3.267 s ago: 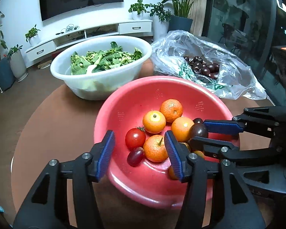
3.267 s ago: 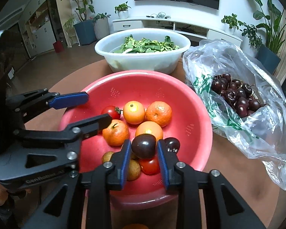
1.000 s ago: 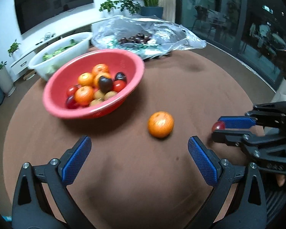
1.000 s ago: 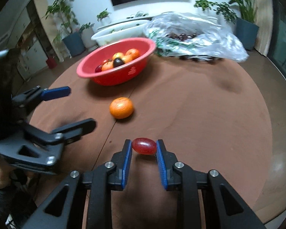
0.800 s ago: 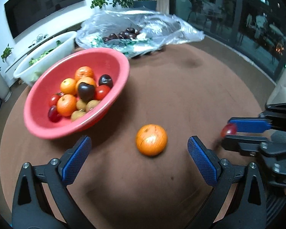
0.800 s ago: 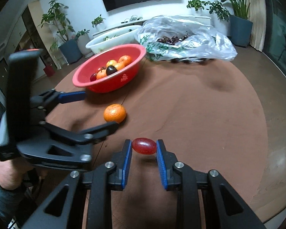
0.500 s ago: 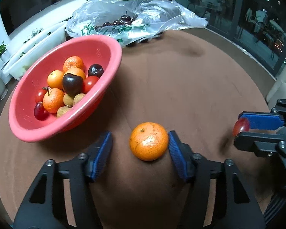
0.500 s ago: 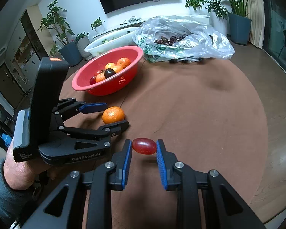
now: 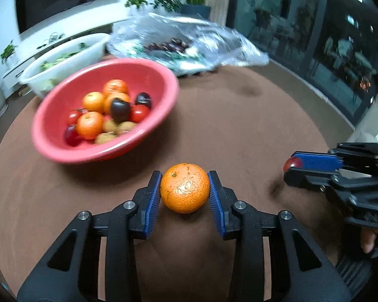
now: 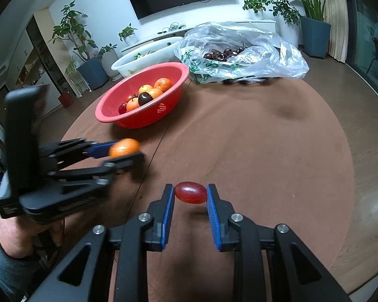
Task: Organize fruits
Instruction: 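Carry the tangerine and grape into the red bowl and open both grippers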
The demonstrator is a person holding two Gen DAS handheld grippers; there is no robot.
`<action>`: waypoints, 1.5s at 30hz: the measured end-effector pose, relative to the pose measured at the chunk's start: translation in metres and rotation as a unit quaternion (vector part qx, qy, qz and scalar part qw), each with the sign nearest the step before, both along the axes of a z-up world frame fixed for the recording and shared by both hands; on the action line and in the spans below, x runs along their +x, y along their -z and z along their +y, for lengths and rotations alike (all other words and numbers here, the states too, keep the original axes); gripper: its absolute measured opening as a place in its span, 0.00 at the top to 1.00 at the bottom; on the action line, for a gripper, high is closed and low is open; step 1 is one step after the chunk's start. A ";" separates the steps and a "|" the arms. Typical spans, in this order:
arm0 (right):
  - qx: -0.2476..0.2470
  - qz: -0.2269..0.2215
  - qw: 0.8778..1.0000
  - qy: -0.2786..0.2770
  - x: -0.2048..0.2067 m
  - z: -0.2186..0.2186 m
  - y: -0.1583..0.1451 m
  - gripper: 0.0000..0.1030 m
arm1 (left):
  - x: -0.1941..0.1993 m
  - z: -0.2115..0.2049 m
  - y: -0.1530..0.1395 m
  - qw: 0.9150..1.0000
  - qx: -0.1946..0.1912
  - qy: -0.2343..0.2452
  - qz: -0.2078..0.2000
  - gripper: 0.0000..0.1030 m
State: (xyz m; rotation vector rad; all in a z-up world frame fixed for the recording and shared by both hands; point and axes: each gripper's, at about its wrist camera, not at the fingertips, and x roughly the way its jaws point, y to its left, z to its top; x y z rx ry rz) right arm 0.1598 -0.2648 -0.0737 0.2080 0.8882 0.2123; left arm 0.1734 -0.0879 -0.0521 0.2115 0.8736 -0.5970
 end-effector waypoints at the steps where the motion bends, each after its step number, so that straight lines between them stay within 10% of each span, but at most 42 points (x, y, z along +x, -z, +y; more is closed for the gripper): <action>1: 0.000 -0.001 1.000 0.001 0.000 0.000 -0.002 0.72 | -0.001 0.009 -0.005 1.000 -0.009 -0.008 -0.001 0.67; 17: -0.014 -0.068 0.997 -0.039 0.106 0.038 -0.075 0.72 | 0.082 0.098 -0.066 0.992 -0.036 -0.114 -0.043 0.67; 41: -0.083 -0.005 0.995 -0.053 0.211 0.089 -0.010 0.72 | 0.127 0.046 -0.007 0.995 0.014 -0.098 -0.029 0.65; 45: -0.083 -0.006 0.995 -0.053 0.212 0.089 -0.010 0.72 | 0.124 0.044 -0.008 0.995 0.009 -0.098 -0.033 0.40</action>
